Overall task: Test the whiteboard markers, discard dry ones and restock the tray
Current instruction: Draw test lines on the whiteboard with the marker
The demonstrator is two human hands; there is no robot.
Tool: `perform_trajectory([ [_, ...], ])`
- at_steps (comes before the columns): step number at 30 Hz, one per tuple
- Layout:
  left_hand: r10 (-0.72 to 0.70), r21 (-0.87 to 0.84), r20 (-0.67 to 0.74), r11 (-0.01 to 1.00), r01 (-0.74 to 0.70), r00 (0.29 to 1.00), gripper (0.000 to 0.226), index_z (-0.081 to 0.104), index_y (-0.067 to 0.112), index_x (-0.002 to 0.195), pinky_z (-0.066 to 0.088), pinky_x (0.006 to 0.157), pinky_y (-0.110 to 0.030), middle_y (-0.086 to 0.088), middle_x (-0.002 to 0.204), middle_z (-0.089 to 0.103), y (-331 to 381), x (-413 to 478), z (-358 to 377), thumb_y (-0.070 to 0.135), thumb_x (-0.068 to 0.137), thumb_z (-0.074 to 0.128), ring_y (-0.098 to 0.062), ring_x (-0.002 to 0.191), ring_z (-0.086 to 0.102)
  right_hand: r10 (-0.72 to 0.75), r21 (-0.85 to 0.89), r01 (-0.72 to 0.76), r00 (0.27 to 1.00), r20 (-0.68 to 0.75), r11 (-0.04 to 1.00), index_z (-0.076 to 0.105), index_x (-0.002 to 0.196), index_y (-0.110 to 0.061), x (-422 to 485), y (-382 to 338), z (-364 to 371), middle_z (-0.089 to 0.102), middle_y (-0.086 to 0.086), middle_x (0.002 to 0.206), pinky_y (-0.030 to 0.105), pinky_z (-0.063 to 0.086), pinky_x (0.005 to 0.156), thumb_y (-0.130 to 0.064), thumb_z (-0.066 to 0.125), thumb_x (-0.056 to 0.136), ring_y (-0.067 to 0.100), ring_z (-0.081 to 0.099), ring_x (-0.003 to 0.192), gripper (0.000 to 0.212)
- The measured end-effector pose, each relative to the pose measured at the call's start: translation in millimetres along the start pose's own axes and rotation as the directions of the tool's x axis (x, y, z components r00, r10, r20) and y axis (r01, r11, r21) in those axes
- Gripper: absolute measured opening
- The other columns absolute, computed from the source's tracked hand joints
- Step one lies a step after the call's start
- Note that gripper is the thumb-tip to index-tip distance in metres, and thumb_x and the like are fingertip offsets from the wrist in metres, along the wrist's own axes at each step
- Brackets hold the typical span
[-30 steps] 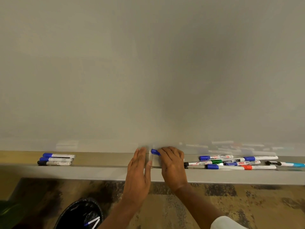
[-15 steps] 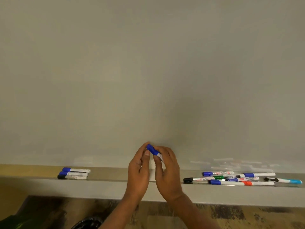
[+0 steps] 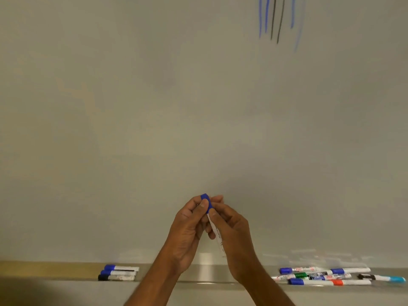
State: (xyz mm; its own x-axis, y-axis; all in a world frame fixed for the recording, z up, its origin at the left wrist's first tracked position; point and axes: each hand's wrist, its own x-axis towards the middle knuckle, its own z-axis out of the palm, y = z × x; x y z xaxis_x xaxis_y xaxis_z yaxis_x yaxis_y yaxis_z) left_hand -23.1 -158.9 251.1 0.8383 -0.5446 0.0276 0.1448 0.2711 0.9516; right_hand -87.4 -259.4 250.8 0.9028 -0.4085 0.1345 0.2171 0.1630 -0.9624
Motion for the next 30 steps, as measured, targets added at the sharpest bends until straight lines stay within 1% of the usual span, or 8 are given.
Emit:
perform_trajectory([
  [4,0.01,-0.014,0.079,1.0,-0.009,0.997,0.045,0.06,-0.001,0.129,0.052,0.054,-0.027,-0.017,0.128,0.07,28,-3,3,0.033,0.102,0.05,-0.02,0.074,0.062,0.083,0.09,-0.09,0.993,0.079,0.992,0.076,0.098,-0.017,-4,-28,8,0.062,0.015,0.075,0.025,0.045,0.055,-0.043,0.056,0.086,0.019,0.053,0.063,0.035],
  [8,0.006,-0.068,0.158,0.998,0.005,0.987,0.04,0.057,-0.005,0.128,0.058,0.061,-0.025,-0.024,0.127,0.068,50,-8,6,0.026,0.107,0.044,-0.014,0.071,0.072,0.14,0.133,-0.156,0.982,0.126,0.979,0.071,0.097,-0.005,-4,-48,13,0.058,0.015,0.073,0.023,0.038,0.048,-0.043,0.056,0.086,0.015,0.05,0.056,0.042],
  [13,0.035,-0.087,0.191,0.996,-0.018,0.981,0.038,0.06,-0.004,0.123,0.056,0.097,-0.036,-0.026,0.125,0.069,74,-11,11,0.027,0.104,0.048,-0.03,0.115,0.07,0.196,0.161,-0.218,0.97,0.143,0.963,0.064,0.091,0.0,-7,-69,19,0.056,0.011,0.066,0.019,0.032,0.038,-0.043,0.058,0.083,0.011,0.042,0.044,0.044],
  [15,0.04,-0.09,0.185,0.996,-0.024,0.982,0.041,0.06,-0.005,0.124,0.052,0.105,-0.04,-0.026,0.123,0.069,82,-12,14,0.028,0.102,0.05,-0.035,0.122,0.065,0.176,0.158,-0.193,0.977,0.116,0.968,0.065,0.09,0.0,-8,-76,22,0.054,0.01,0.064,0.019,0.029,0.037,-0.043,0.059,0.084,0.01,0.04,0.043,0.044],
  [19,0.076,-0.104,0.167,0.993,-0.059,0.983,0.044,0.06,-0.006,0.124,0.056,0.099,-0.037,-0.026,0.119,0.071,95,-14,21,0.03,0.098,0.054,-0.036,0.119,0.067,0.155,0.158,-0.165,0.985,0.074,0.974,0.069,0.086,-0.002,-8,-89,29,0.054,0.009,0.06,0.018,0.027,0.035,-0.041,0.058,0.091,0.01,0.037,0.04,0.041],
  [24,0.136,-0.181,0.043,0.975,-0.126,0.99,0.031,0.062,-0.001,0.115,0.049,0.105,-0.055,-0.026,0.114,0.073,117,-9,23,0.025,0.1,0.054,-0.037,0.114,0.07,0.168,0.103,-0.166,0.986,-0.01,0.981,0.067,0.077,-0.004,-14,-96,35,0.05,0.009,0.055,0.017,0.024,0.038,-0.055,0.063,0.082,0.011,0.033,0.038,0.051],
  [27,0.207,-0.082,-0.039,0.974,-0.21,0.977,0.03,0.064,0.001,0.118,0.053,0.1,-0.05,-0.018,0.112,0.076,130,-6,23,0.024,0.105,0.049,-0.031,0.11,0.072,0.138,0.087,-0.139,0.99,0.017,0.986,0.069,0.085,-0.001,-14,-105,36,0.051,0.012,0.057,0.018,0.03,0.039,-0.062,0.062,0.067,0.012,0.037,0.038,0.064],
  [30,0.3,0.022,-0.068,0.954,-0.299,0.952,0.032,0.064,0.004,0.12,0.054,0.098,-0.047,-0.012,0.11,0.077,140,-5,26,0.027,0.104,0.049,-0.026,0.108,0.074,0.1,0.176,-0.115,0.991,0.091,0.978,0.067,0.105,0.003,-11,-120,33,0.056,0.014,0.062,0.019,0.033,0.037,-0.044,0.057,0.081,0.013,0.043,0.039,0.053],
])
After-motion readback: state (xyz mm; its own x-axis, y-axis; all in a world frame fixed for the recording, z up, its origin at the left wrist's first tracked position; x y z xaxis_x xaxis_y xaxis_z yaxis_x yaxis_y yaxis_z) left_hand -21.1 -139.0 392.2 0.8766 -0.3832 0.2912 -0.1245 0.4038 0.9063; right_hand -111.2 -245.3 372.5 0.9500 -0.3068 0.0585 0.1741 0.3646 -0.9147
